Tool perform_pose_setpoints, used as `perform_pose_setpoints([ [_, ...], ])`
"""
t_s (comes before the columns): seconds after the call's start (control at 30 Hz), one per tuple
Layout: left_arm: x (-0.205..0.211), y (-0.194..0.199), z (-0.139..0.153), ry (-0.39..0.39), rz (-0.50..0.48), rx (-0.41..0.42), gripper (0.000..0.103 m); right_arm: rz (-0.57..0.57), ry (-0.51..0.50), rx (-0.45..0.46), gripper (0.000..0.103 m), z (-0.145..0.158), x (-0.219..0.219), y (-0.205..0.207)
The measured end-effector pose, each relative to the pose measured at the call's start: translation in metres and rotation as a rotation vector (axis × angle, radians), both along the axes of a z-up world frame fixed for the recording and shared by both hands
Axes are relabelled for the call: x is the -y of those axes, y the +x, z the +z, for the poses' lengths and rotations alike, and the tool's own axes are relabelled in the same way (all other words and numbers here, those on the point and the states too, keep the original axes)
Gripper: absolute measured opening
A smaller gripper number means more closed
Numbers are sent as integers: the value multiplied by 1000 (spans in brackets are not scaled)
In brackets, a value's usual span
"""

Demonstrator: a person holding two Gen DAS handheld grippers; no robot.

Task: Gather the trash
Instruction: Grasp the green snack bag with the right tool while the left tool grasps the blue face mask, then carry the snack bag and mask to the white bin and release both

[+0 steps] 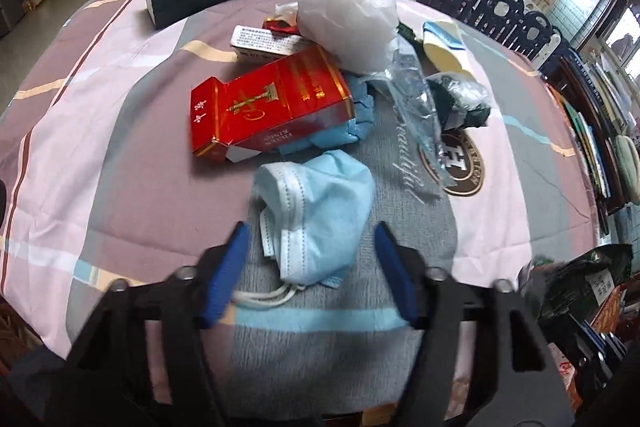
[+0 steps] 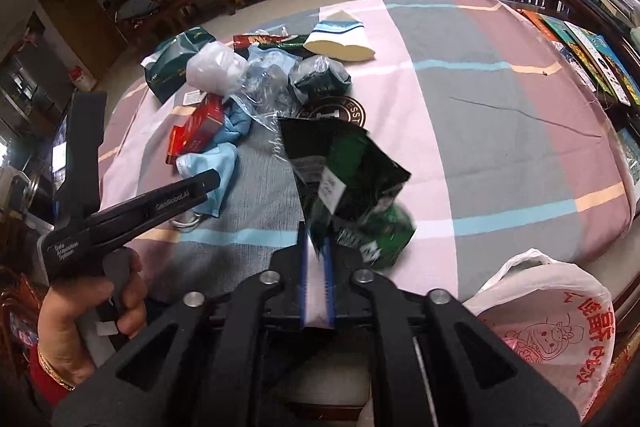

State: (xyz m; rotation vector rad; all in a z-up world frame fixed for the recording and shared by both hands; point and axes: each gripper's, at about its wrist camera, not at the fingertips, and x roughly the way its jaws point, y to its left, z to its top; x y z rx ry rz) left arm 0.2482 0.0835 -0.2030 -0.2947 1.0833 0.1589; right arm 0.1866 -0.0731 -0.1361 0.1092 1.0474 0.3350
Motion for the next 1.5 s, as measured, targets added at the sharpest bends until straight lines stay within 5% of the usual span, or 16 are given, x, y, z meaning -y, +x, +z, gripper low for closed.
perform_pose_setpoints([
  [0.1,-8,5,-9,-31,-4,-4,47,-27,14,-7,55,-2,4,0],
  [0.3,-22,-3,-13,-87,3,43,18,-53,-6,-9,63,-4,8,4],
  [0.43,-34,-25,9,-114,42,119,17,-42,-26,-7,65,-6,1,6],
  [0.67,-52,-81,60,14,102,215,17,-24,-83,-30,74,-33,-25,19],
  [0.73,-58,-97,70,39,116,233,17,-52,-92,-77,71,-46,-28,26],
  [0.8,-64,-109,76,63,131,243,17,-76,-75,-121,34,-52,-29,30],
  [0.87,-69,-118,79,73,146,241,17,-84,-49,-146,10,-53,-31,30],
  [0.9,-70,-121,81,70,153,243,17,-82,-44,-139,6,-50,-33,28],
  [1.17,-71,-130,98,97,169,300,17,-79,-103,33,3,2,-38,8],
  [1.5,-67,-134,101,106,162,302,17,-96,-107,64,3,12,-32,-4],
])
